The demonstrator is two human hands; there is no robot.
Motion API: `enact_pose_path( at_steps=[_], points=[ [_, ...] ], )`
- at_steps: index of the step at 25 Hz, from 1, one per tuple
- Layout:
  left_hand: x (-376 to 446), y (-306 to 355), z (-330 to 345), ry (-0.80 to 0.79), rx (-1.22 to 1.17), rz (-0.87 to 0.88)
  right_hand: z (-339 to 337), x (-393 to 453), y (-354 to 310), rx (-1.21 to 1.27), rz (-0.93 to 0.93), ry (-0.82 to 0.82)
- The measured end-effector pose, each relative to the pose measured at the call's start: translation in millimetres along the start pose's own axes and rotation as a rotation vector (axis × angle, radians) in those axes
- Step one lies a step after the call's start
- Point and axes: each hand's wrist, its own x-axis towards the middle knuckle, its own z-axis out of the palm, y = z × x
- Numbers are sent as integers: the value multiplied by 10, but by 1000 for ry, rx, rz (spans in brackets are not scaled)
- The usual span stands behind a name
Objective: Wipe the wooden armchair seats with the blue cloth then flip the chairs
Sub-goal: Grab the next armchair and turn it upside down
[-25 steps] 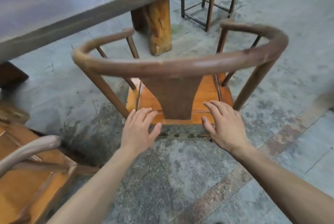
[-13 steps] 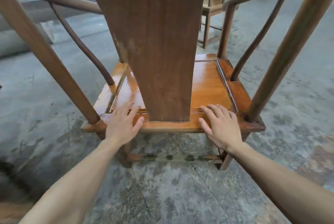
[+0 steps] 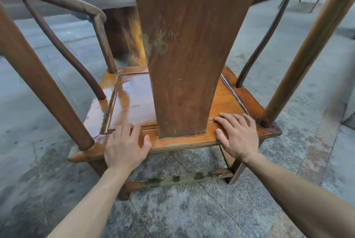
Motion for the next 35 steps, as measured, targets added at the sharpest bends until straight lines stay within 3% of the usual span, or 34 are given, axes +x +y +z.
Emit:
enact_pose_path(
  at_steps=[18,35],
  points=[
    [118,51,148,175,33,-11,392,200,243,45,-167,294],
    [1664,359,961,203,325,-338,1925,2717,737,257,-380,331]
  ],
)
